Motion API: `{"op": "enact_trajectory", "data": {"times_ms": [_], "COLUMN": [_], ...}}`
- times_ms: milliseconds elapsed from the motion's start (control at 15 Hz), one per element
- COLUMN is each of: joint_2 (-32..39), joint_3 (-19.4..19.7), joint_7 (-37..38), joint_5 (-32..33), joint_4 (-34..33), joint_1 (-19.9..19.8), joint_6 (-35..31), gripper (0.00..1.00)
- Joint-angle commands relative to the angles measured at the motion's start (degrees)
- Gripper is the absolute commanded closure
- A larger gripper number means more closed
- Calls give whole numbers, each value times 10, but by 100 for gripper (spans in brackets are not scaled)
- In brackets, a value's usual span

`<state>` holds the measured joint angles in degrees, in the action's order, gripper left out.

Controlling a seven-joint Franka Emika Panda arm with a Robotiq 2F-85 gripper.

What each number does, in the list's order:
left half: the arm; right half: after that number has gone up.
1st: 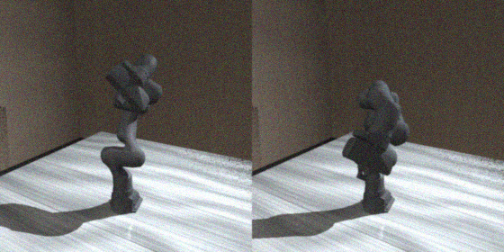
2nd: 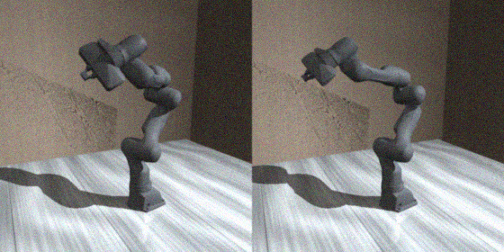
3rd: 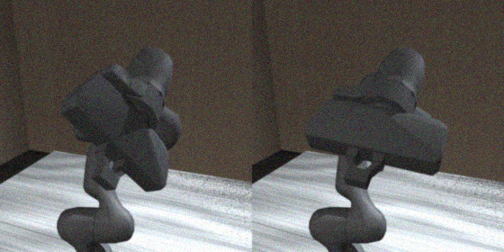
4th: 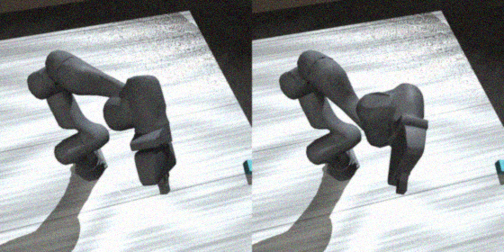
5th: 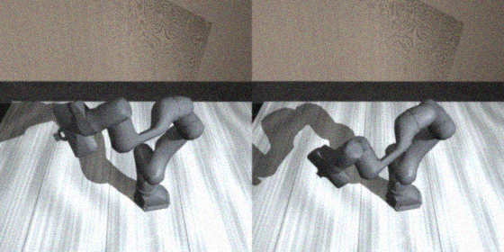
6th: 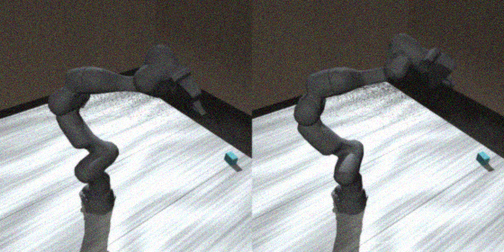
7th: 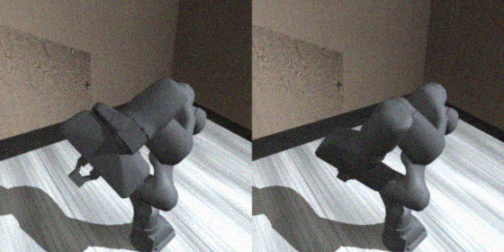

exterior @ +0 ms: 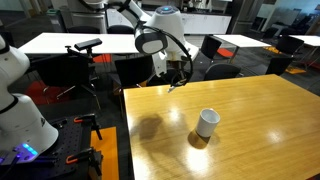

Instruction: Remove the marker from the mug and put it on the table

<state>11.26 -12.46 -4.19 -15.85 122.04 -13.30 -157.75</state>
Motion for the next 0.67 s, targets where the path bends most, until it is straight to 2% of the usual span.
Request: {"op": "enact_trajectory", "data": {"times_ms": [0,267,600], "joint_2": [2,5,11], "joint_3": [40,68,87], "joint_7": [-56,-78,-84], "joint_5": [-32,-29,-19], "joint_4": [-31,-52,-70], "joint_1": [18,29,44], "joint_6": [86,163,218], "gripper": [95,95,95]}}
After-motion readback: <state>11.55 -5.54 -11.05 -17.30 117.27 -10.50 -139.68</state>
